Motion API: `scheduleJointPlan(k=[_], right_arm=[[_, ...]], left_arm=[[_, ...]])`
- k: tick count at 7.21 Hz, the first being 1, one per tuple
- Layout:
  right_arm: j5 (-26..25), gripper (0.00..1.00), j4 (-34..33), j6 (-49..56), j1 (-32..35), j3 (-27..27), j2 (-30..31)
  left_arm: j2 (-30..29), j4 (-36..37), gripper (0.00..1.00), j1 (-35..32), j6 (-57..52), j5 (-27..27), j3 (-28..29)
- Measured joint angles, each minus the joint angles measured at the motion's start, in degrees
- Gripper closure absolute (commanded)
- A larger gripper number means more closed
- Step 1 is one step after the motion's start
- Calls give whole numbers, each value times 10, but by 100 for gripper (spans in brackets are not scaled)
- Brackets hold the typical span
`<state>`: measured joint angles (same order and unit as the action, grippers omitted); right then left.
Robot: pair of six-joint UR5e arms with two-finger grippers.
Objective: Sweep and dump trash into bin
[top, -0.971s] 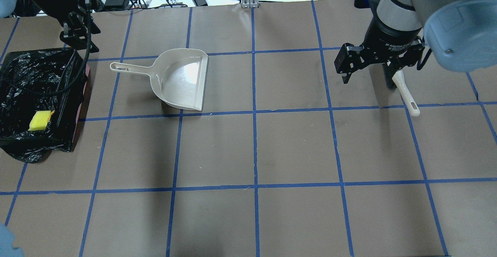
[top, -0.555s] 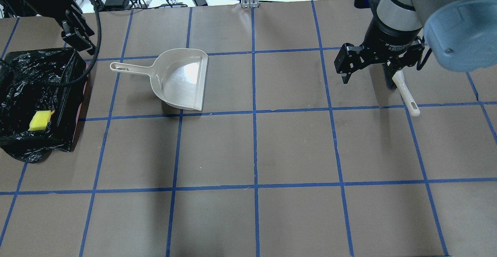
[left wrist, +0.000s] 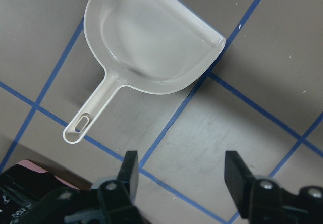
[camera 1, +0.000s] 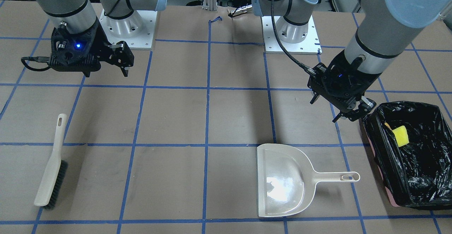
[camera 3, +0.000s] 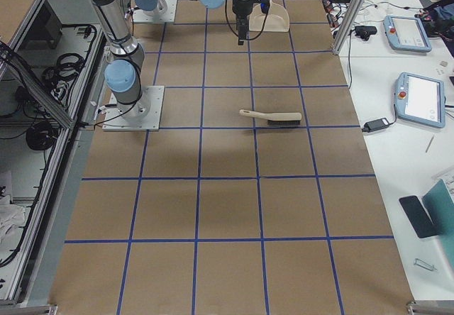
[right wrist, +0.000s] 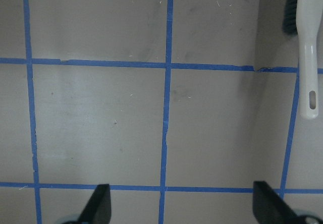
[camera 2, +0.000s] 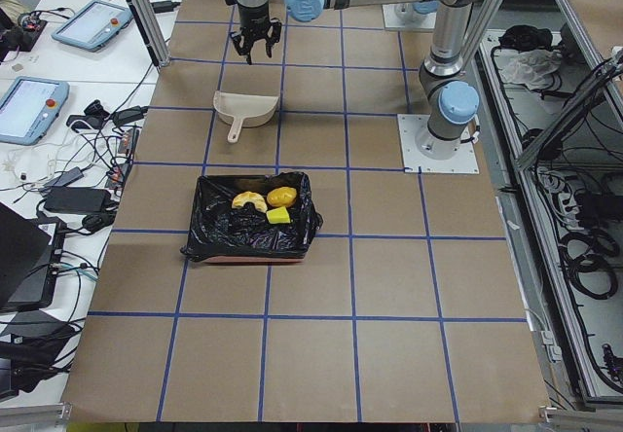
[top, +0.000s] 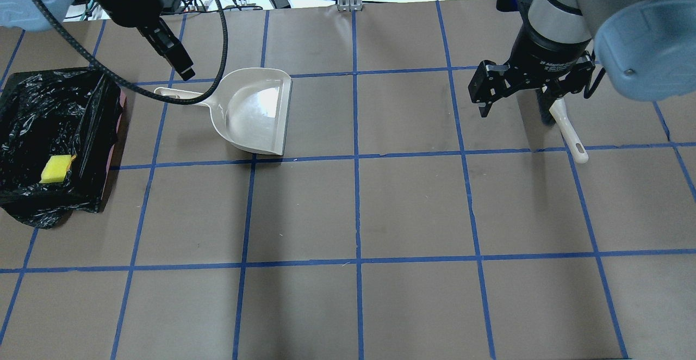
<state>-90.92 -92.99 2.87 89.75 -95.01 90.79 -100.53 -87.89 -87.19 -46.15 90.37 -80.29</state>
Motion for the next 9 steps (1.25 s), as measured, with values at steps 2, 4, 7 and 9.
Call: scheduleJointPlan(k=[2, 4, 7, 9], right_arm=[[-3, 0, 0, 0, 0, 0, 0], [-4, 0, 0, -2, 0, 0, 0], [-6, 0, 0, -2, 0, 0, 0], [-5, 0, 0, -2, 0, 0, 0]], left_arm=[[11, -3, 0, -7, 148, -2, -2], [24, -5, 0, -6, 267, -1, -11], [47, -4, 0, 2, 394, 2, -43], [60, -6, 0, 2, 405, 3, -49]])
